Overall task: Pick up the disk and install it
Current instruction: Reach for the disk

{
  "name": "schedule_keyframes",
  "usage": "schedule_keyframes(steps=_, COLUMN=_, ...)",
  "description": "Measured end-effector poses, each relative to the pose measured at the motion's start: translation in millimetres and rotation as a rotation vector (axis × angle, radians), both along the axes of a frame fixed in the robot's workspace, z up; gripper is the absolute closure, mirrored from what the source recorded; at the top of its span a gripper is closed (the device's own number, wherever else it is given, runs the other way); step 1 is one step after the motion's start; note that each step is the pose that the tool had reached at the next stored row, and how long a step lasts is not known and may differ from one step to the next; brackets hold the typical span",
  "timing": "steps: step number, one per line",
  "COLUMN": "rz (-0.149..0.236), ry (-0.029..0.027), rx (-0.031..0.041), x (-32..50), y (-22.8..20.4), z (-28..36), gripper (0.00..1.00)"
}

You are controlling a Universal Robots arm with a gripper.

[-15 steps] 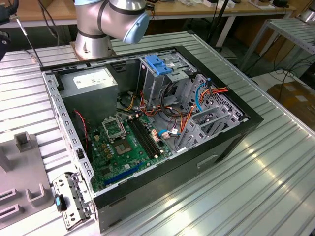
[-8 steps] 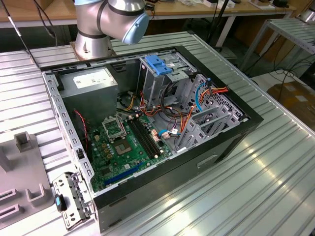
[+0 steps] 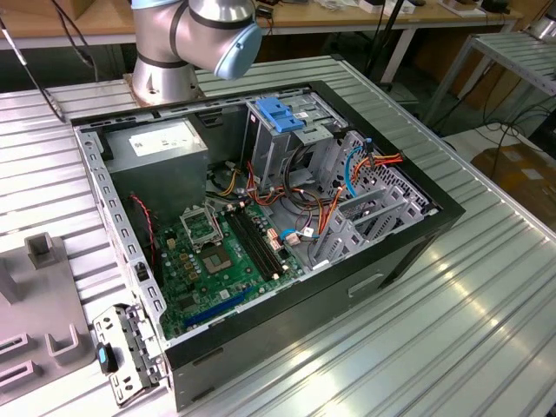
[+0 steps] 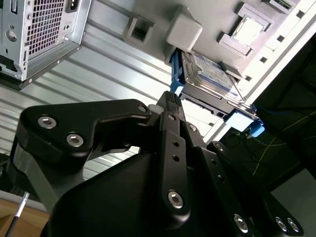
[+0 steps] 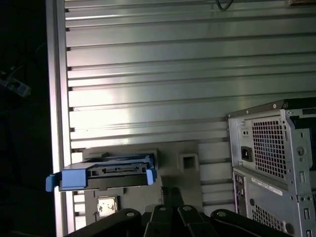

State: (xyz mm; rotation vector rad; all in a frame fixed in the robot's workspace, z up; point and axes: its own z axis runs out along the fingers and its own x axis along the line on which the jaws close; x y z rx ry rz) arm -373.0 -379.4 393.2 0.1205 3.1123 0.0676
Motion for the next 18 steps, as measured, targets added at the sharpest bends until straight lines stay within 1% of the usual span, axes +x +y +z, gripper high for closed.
schedule_keyframes(steps=6, rz=0.0, ry=0.0001, rx=0.0, x=-13.6, y=1.5, z=0.0, gripper=0.89)
schedule_keyframes(steps=11, rz=-0.001, ry=0.0, rx=0.0, x=-31.3, y=3.8, z=0.0, gripper=0.89)
schedule_keyframes(steps=13, rz=-0.001, ry=0.0, rx=0.0, x=-35.5, y=4.5, z=0.0, gripper=0.89)
schedule_keyframes(steps=14, rz=-0.001, ry=-0.0001, rx=0.0, x=-39.7, y=5.5, z=0.0, gripper=0.89)
schedule_keyframes(steps=17, rz=-0.001, ry=0.0001, rx=0.0, x=-47.8, y=8.1, z=0.0, gripper=0.89)
schedule_keyframes(steps=18, rz=-0.001, ry=-0.0001, rx=0.0, x=-51.8, y=9.2, z=-0.1, gripper=0.89)
